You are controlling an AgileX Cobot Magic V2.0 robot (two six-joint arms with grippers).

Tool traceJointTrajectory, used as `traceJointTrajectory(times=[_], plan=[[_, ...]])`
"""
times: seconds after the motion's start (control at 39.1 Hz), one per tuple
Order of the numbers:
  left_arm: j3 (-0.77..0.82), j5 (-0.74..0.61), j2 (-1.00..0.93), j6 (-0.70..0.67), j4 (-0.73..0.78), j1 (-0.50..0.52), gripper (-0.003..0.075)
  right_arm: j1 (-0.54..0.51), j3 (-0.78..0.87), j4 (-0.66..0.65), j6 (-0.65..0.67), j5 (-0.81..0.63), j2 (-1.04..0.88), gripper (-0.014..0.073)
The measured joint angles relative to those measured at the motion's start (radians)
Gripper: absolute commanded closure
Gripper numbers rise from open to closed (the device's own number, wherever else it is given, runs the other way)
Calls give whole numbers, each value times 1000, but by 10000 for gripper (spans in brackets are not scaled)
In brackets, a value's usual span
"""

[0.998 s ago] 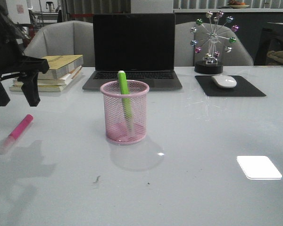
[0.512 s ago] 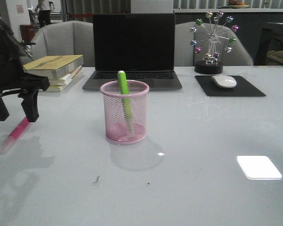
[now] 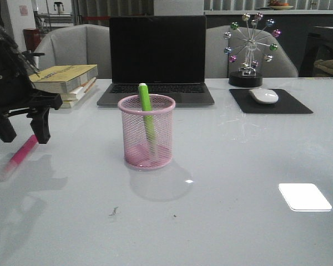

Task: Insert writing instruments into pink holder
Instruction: 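Lower the left gripper over the pink marker and grasp it, then lift the pink marker upright and carry it over the pink holder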

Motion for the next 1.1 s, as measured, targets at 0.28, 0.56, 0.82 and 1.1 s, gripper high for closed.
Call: traceJointTrajectory(times=[0.28, 0.56, 0.82, 1.1], plan=[[0, -4, 7, 0, 0, 0, 240, 0, 0, 0, 0, 0, 0, 200], [-5, -3, 47, -1, 4, 0, 240, 0, 0, 0, 0, 20, 0, 200], [-16, -5, 60, -1, 4, 0, 351, 0, 0, 0, 0, 27, 0, 200], [-23, -5, 67, -1, 7, 0, 620, 0, 0, 0, 0, 28, 0, 200]])
